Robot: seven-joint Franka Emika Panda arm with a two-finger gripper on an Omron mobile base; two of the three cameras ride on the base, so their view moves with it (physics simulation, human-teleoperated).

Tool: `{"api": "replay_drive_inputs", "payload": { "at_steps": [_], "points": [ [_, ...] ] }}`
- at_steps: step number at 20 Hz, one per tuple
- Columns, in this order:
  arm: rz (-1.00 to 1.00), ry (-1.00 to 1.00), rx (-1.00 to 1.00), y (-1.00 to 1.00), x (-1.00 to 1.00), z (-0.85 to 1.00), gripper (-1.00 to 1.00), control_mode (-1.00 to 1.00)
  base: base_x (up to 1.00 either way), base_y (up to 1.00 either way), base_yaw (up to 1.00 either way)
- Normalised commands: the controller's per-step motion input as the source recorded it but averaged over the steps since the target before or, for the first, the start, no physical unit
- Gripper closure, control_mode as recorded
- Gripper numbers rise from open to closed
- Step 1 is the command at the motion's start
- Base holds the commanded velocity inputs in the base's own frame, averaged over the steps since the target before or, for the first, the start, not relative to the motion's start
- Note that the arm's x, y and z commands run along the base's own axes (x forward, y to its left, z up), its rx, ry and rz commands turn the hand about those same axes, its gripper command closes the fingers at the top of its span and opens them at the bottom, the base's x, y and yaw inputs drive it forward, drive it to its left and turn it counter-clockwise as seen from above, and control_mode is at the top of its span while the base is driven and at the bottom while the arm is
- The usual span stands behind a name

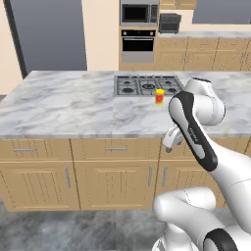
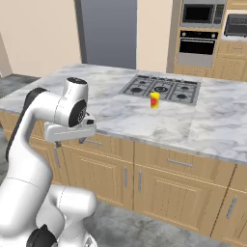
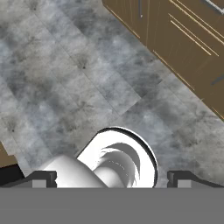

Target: Pick the cup and bowl from the counter and place them on the counter next to the sink.

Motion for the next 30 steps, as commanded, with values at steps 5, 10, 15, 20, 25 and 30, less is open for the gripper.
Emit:
{"api": "replay_drive_inputs", "payload": {
  "at_steps": [5, 10, 15, 20, 25, 30],
  "points": [
    [0.00, 0.00, 0.00, 0.00, 0.00, 0.00, -1.00, 1.00, 0.09, -0.02, -0.48],
    [0.00, 0.00, 0.00, 0.00, 0.00, 0.00, -1.00, 1.00, 0.65, 0.00, -0.01],
    [0.00, 0.00, 0.00, 0.00, 0.00, 0.00, -1.00, 1.00, 0.99, -0.07, -0.06],
    [0.00, 0.00, 0.00, 0.00, 0.00, 0.00, -1.00, 1.00, 0.92, -0.01, -0.26],
    [0.00, 0.00, 0.00, 0.00, 0.00, 0.00, -1.00, 1.00, 0.64, -0.06, -0.41],
    [0.00, 0.00, 0.00, 0.00, 0.00, 0.00, -1.00, 1.00, 0.95, 0.13, -0.07]
  ]
}}
